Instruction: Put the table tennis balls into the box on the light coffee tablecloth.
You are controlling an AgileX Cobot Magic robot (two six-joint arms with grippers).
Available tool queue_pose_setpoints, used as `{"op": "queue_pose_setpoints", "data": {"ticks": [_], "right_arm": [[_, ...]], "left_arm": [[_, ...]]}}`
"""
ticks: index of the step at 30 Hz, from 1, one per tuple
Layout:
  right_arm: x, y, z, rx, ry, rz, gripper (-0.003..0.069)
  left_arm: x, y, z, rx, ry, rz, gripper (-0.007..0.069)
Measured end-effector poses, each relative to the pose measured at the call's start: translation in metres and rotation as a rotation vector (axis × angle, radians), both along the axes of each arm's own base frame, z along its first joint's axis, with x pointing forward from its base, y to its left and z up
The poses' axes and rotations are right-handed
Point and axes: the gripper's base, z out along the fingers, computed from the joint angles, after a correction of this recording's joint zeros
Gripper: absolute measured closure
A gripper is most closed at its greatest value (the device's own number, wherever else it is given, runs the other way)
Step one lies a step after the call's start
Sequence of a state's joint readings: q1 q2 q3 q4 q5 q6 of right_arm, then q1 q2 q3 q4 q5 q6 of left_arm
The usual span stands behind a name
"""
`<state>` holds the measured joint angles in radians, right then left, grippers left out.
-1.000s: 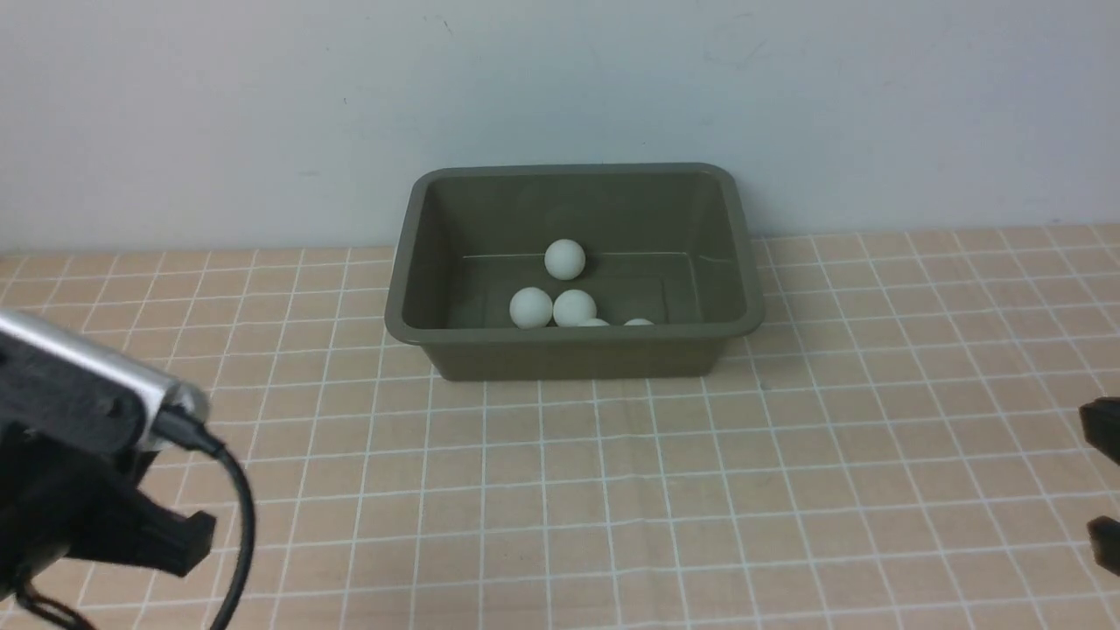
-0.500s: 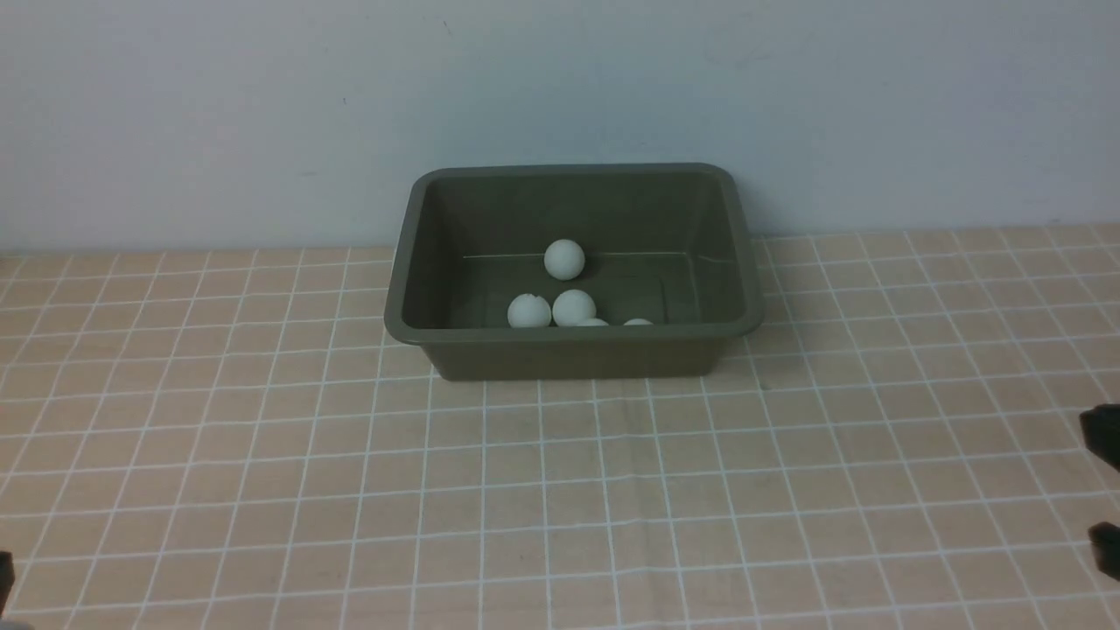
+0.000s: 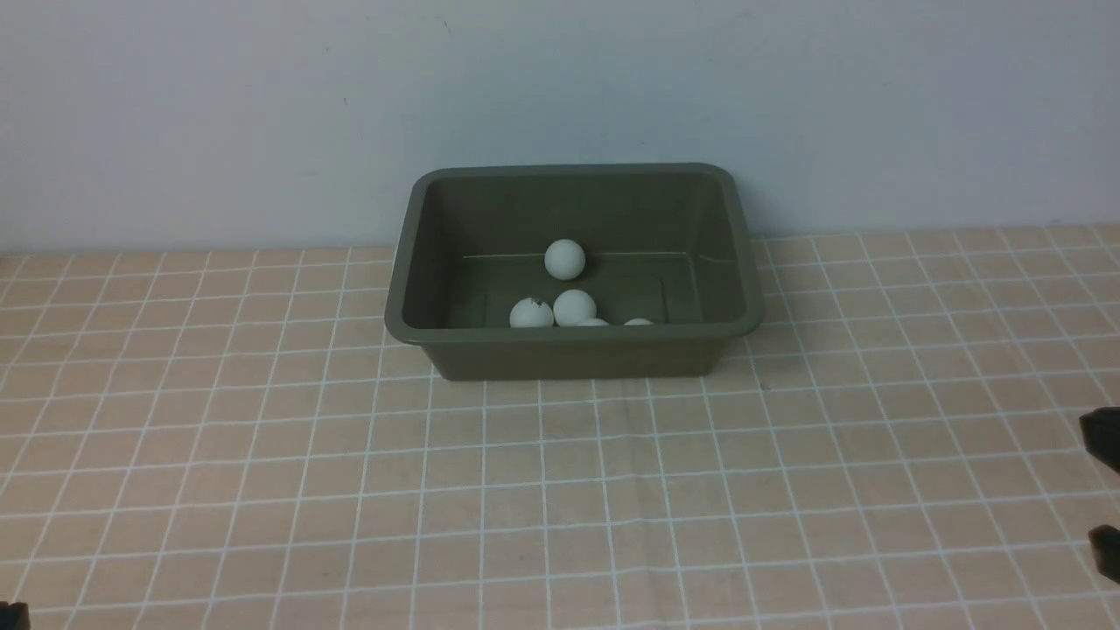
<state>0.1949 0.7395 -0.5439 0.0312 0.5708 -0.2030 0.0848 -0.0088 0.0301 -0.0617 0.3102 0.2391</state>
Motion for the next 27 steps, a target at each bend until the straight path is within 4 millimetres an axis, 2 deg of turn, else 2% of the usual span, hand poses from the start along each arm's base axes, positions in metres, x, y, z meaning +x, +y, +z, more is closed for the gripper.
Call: {"op": "queue_pose_setpoints", "data": {"ticks": [23, 27], "right_arm": [[-0.007, 0.001, 0.001, -0.017, 0.009, 0.027, 0.0678], [-0.014, -0.007, 0.001, 0.001, -0.037, -0.028, 0.0678]], "left_arm": [[0.0, 0.0, -0.002, 0.003, 0.019, -0.001, 0.0693], [0.0, 0.0, -0.002, 0.002, 0.019, -0.001, 0.0693]]}}
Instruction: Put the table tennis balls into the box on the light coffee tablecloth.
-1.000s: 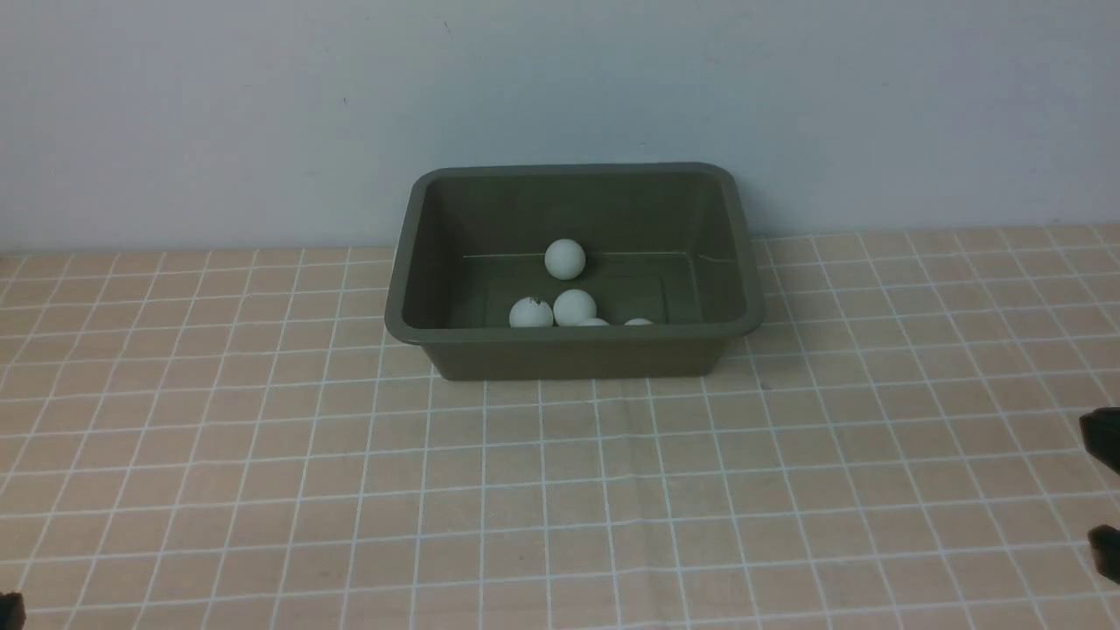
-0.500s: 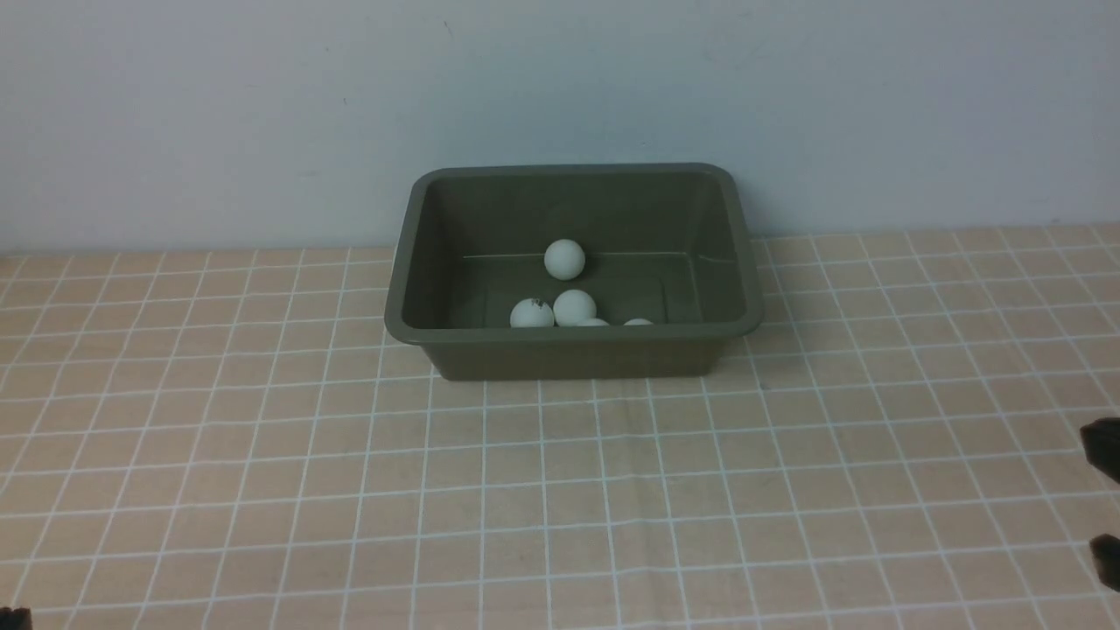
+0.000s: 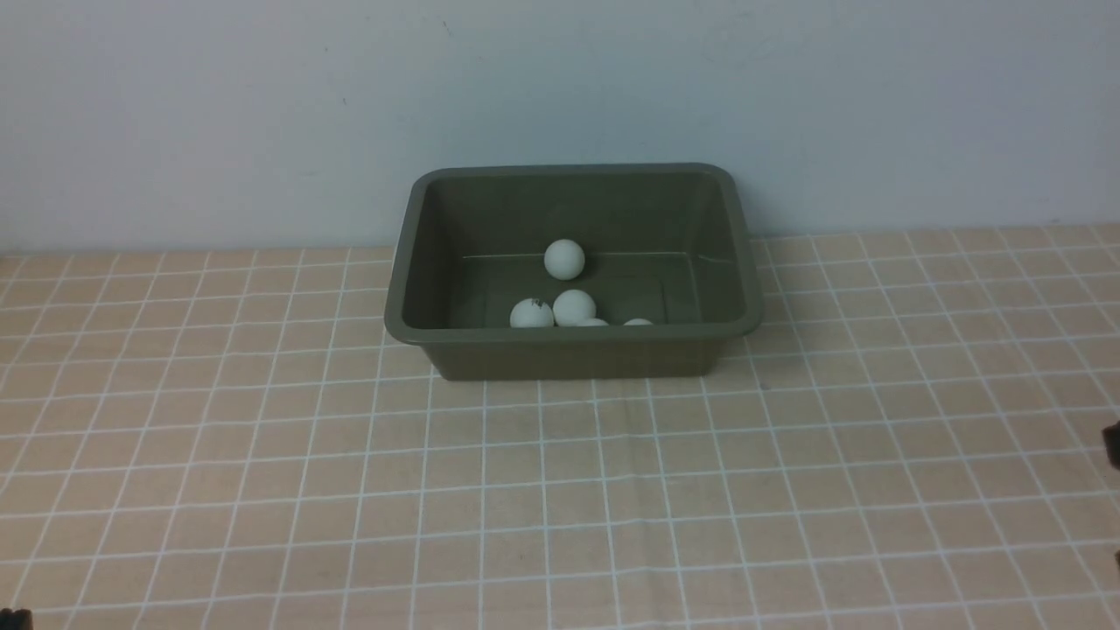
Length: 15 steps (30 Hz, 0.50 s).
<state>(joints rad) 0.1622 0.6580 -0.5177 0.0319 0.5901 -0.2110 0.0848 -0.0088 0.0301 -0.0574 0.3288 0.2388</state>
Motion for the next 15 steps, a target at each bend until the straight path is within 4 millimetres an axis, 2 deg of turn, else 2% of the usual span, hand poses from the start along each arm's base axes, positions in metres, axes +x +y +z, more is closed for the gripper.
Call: {"op": "queue_pose_setpoints", "data": {"ticks": [5, 9, 15], "right_arm": [[-0.025, -0.016, -0.008, 0.087, -0.188, -0.14, 0.0678], [-0.047, -0.021, -0.038, 0.12, -0.317, -0.205, 0.0678], [-0.065, -0.021, -0.093, 0.149, -0.327, -0.219, 0.0678]], "left_arm": [[0.0, 0.0, 0.0, 0.0, 0.001, 0.0, 0.0693], [0.0, 0.0, 0.0, 0.0, 0.001, 0.0, 0.0693], [0.0, 0.0, 0.0, 0.0, 0.001, 0.0, 0.0693]]}}
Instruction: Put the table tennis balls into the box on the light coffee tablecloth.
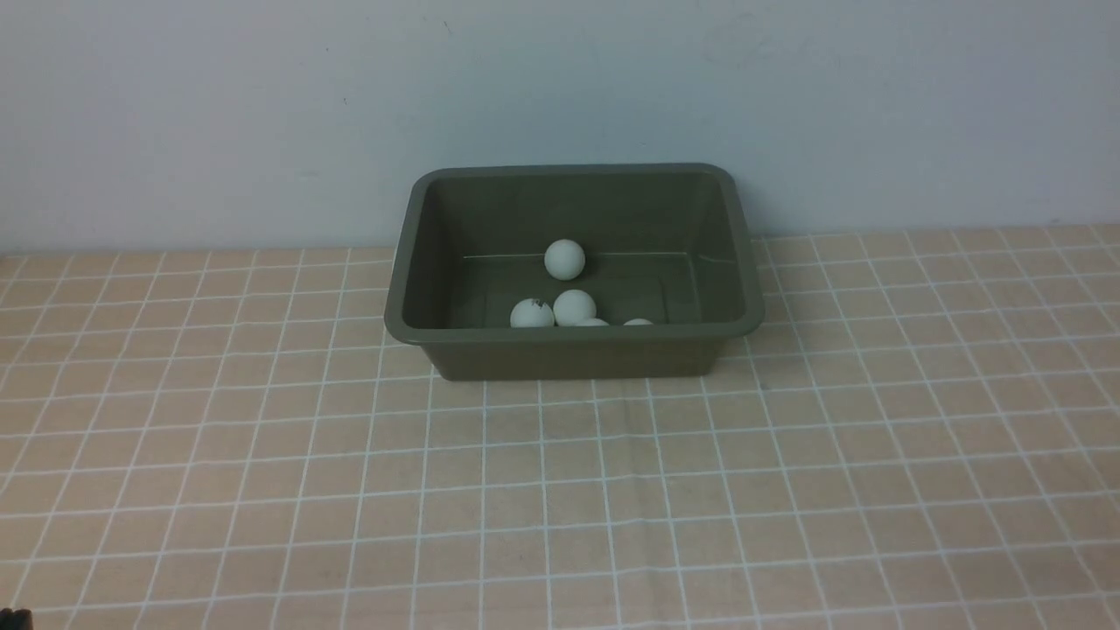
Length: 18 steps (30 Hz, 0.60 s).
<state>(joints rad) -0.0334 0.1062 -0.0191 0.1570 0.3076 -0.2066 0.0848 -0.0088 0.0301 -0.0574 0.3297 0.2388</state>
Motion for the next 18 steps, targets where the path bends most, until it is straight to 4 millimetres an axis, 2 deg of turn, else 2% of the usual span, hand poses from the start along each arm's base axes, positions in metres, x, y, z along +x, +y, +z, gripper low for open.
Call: {"op": "queue_pose_setpoints", "data": {"ticks": [5, 12, 18], "right_arm": [[-0.003, 0.0, -0.012, 0.018, -0.01, 0.0, 0.0678], [-0.006, 0.001, -0.011, 0.022, -0.055, 0.001, 0.0678], [-0.008, 0.001, -0.014, 0.023, -0.025, 0.007, 0.0678]], "left_arm": [[0.0, 0.0, 0.0, -0.001, 0.0, 0.0, 0.0693], [0.0, 0.0, 0.0, -0.001, 0.0, 0.0, 0.0693], [0.0, 0.0, 0.0, -0.001, 0.001, 0.0, 0.0693]]}}
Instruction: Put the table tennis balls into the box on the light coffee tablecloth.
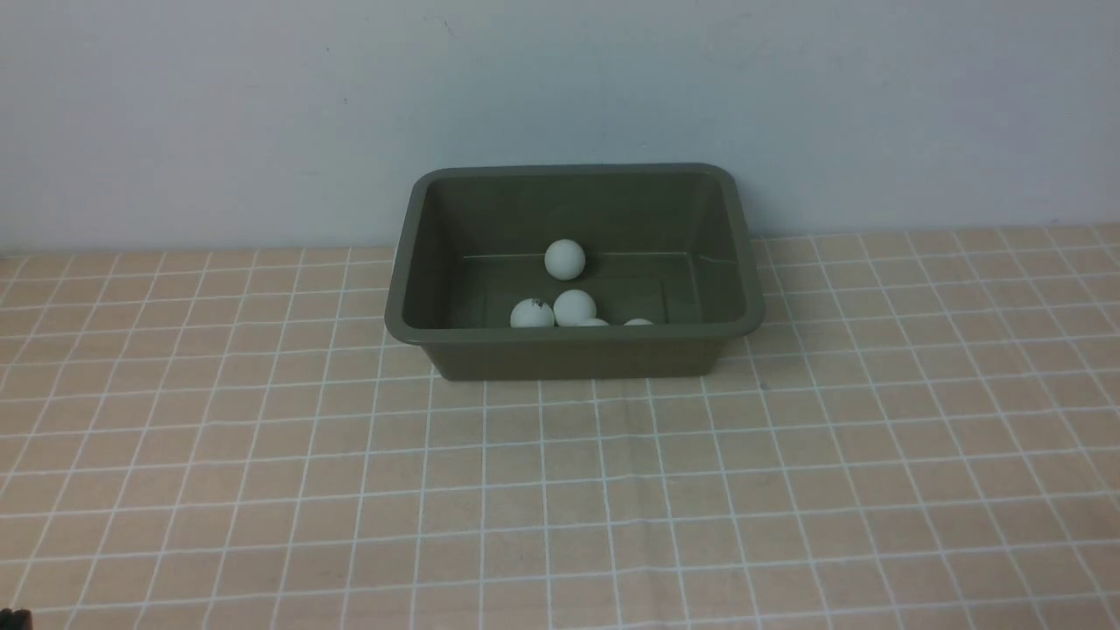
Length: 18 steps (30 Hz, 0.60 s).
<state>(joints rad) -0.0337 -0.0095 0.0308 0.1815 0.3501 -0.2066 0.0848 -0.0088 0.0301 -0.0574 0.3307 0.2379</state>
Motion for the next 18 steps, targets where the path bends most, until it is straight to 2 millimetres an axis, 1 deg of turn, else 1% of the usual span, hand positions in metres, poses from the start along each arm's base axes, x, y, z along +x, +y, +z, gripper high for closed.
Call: {"op": "queue_pose_setpoints", "data": {"ticks": [18], "right_arm": [[-0.0002, 0.0002, -0.0007, 0.0, 0.01, 0.002, 0.0678]], "left_arm": [[0.0, 0.0, 0.0, 0.0, 0.0, 0.0, 0.0693]]}}
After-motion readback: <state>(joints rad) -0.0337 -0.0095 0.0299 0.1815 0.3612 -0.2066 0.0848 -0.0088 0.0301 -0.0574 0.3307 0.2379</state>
